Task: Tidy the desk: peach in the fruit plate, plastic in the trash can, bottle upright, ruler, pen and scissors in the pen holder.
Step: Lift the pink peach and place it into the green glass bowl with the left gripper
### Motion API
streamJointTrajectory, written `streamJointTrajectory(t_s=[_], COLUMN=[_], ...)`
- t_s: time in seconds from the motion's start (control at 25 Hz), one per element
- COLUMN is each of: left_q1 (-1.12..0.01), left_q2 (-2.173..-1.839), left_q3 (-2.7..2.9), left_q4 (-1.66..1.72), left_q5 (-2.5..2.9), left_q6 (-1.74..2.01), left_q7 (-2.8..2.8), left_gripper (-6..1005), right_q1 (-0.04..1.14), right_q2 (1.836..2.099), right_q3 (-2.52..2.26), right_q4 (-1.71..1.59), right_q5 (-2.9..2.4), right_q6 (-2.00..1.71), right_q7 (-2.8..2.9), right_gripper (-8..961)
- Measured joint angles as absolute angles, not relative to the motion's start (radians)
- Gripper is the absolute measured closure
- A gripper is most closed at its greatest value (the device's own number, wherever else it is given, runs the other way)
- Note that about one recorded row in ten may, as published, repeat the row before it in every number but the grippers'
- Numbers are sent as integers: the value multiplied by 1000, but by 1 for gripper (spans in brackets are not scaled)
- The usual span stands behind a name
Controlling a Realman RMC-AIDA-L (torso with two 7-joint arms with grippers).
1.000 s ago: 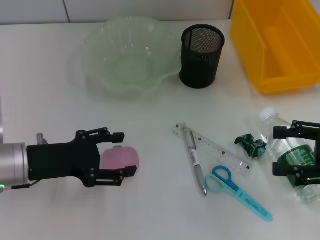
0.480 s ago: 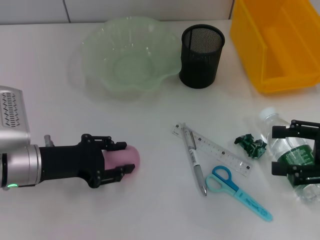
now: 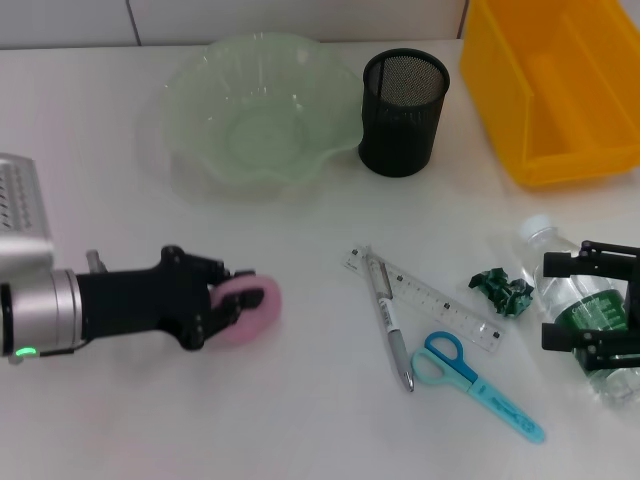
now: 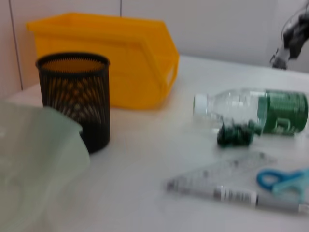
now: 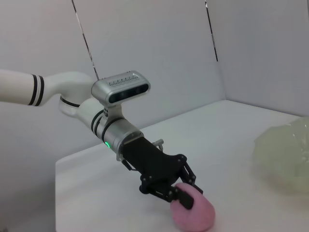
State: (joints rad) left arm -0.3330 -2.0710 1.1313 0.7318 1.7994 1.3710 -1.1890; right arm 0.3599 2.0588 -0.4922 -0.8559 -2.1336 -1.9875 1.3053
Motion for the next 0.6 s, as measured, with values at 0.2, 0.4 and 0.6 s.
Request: streamJointTrajectory(t_s=[0.2,0.4,0.6], left_q1=[-338,-417,-557], left_q2=[-2069,-2068,-2068], left_q3=[1056,1014,1031], left_q4=[736,639,538], left_q5=[1619,1379,1362], left_q6=[1407,1295,1072], left_q7=[-1156,-1117,-1109], left_gripper=[841,857,884], right_q1=[359,360,366], right_q2=[2060,2061,2062], right_q3=[-482,-479,-472], right_q4=[-856,-853,-848], right_q5=[-2133,-2133,-2132], right_q6=[-1986,-1984,-1983], right_q7=[1305,1303,1300], right_gripper=[115,115,114])
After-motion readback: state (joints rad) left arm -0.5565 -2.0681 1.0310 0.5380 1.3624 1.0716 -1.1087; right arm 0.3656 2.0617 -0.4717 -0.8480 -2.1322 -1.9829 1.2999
